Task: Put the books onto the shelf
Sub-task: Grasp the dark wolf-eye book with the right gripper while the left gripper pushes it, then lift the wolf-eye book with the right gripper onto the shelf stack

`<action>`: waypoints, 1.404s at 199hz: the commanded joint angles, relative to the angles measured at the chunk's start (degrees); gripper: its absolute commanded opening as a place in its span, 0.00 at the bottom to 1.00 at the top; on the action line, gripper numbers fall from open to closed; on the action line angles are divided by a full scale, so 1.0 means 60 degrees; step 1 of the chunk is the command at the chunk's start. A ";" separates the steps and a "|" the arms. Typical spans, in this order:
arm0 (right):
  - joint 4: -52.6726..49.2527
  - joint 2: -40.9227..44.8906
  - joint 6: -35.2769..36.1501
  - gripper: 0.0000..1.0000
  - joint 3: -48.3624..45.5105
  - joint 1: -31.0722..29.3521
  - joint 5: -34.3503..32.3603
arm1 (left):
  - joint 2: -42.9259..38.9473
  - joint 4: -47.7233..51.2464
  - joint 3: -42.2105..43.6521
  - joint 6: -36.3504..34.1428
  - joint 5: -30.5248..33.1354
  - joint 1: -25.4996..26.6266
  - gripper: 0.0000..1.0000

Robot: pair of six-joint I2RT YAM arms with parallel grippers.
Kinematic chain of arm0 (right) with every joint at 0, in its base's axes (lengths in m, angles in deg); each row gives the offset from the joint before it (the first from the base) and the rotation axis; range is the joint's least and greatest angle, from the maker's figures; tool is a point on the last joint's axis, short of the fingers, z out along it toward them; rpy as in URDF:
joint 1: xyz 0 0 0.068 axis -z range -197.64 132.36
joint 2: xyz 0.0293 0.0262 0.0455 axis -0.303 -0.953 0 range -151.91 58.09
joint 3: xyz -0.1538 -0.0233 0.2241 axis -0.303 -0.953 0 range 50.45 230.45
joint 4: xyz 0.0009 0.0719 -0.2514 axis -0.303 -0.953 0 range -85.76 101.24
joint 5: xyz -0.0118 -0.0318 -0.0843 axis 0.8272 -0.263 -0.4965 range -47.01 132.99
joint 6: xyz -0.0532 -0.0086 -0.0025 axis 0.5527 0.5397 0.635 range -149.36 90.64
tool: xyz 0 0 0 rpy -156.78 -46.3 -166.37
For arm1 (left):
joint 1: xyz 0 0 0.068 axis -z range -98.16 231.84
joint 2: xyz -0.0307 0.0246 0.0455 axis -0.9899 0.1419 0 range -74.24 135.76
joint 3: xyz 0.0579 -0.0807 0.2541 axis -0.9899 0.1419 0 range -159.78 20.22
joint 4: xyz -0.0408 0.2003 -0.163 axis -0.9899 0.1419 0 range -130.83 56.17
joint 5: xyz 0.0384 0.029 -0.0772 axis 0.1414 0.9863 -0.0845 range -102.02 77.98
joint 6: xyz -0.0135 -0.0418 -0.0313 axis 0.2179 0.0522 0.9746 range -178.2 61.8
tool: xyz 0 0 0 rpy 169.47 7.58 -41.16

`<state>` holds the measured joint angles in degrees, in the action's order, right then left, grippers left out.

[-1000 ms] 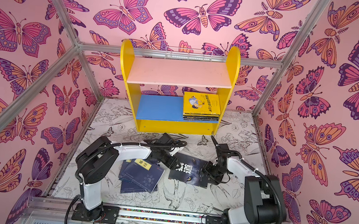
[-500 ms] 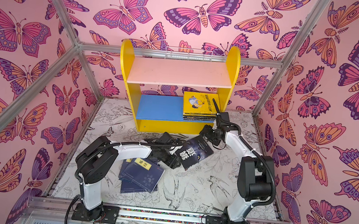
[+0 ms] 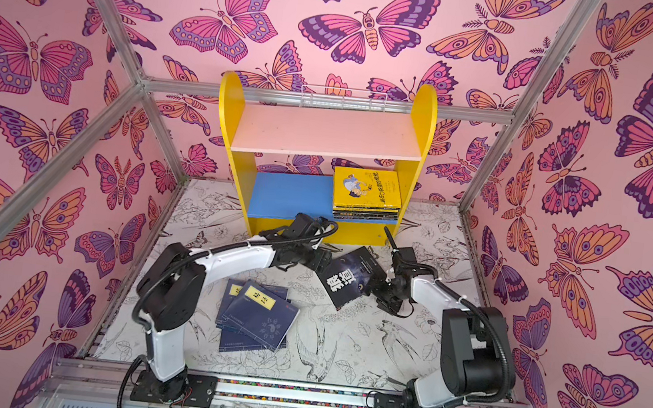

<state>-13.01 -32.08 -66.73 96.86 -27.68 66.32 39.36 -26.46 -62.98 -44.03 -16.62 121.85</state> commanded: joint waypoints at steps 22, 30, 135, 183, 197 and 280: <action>0.1356 -0.1175 -0.1014 0.73 -0.0089 0.0073 0.1161 | 0.1796 -0.0536 -0.0719 -0.0212 -0.0071 0.0001 0.49; 0.1627 -0.1288 -0.1200 0.73 -0.0102 0.0077 0.1281 | 0.1900 -0.0561 -0.0711 -0.0210 -0.0331 0.0010 0.46; 0.8441 -0.1122 -0.3977 0.43 -0.0921 0.0029 0.3395 | 0.2017 -0.0868 0.0625 -0.0402 -0.1560 0.0275 0.39; 0.7922 -0.0946 -0.3287 0.18 -0.0821 -0.0073 0.3638 | 0.2188 -0.1061 0.0506 -0.0152 -0.1711 0.0297 0.40; 0.7379 -0.0691 -0.2870 0.10 -0.0857 -0.0079 0.3421 | 0.2111 -0.1123 0.0564 -0.0150 -0.1722 0.0290 0.40; 0.3375 0.3883 0.0127 0.00 -0.0501 -0.0180 0.3248 | -0.0690 -0.0042 0.2018 0.3785 0.2534 -0.0460 0.44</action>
<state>11.22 -17.00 -74.20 89.06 -27.81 80.42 40.92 -35.94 -54.28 -35.72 -15.42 121.90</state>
